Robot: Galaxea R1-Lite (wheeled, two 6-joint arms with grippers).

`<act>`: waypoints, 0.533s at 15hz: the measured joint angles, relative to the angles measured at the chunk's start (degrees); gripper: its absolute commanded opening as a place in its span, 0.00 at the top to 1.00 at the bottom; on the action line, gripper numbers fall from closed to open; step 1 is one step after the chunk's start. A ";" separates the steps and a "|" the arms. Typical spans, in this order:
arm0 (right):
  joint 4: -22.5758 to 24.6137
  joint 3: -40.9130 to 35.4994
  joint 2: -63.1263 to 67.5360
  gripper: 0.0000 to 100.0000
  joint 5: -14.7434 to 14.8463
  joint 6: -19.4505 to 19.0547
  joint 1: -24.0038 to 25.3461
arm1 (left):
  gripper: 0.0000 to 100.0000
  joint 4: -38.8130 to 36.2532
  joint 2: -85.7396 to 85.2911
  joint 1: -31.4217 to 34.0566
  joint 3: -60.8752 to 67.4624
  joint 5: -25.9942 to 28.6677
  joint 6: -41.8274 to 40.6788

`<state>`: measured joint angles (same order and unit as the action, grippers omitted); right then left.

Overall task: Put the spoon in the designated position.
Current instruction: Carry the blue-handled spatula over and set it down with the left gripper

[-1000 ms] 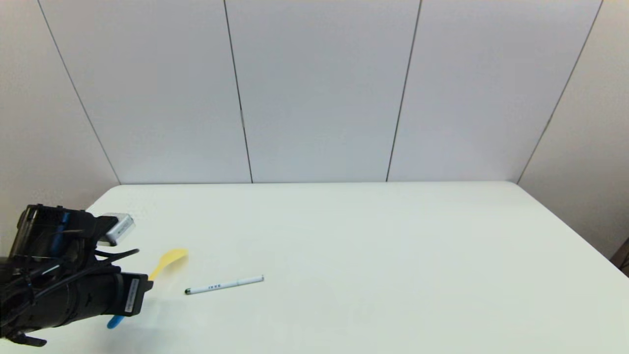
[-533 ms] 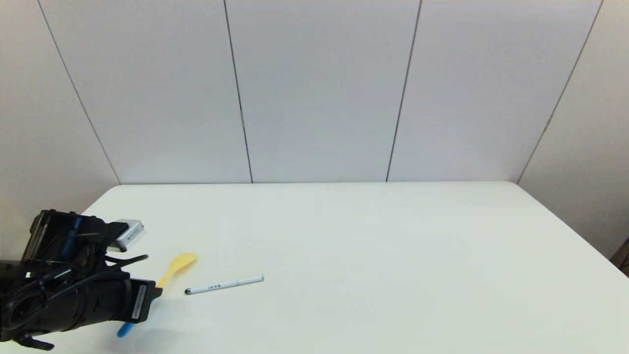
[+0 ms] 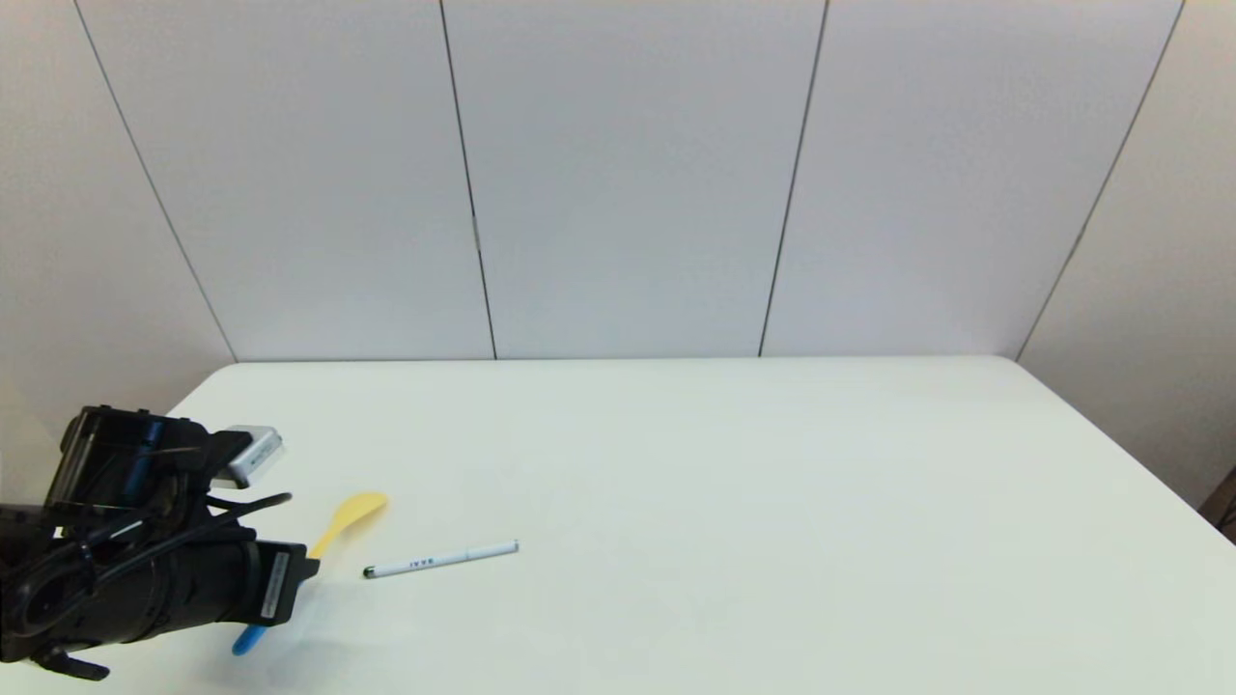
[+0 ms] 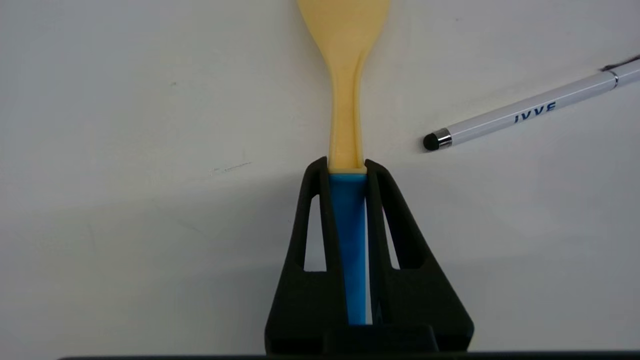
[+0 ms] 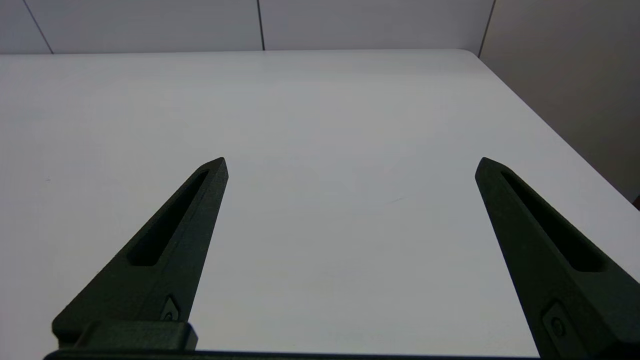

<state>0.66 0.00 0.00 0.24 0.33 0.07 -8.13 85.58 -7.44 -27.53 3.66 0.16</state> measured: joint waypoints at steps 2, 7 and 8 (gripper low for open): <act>0.02 0.00 0.00 0.00 0.02 0.00 0.00 | 1.00 0.26 0.15 0.17 -0.17 0.00 0.15; 0.02 0.00 0.00 0.00 0.02 0.00 0.00 | 1.00 0.17 0.52 0.46 -0.26 -0.16 0.02; 0.02 0.00 0.00 0.00 0.00 0.02 0.00 | 1.00 0.23 0.56 0.48 -0.33 -0.09 -0.21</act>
<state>0.68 0.00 0.00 0.24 0.35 0.07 -7.90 86.14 -6.96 -27.86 3.57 -0.05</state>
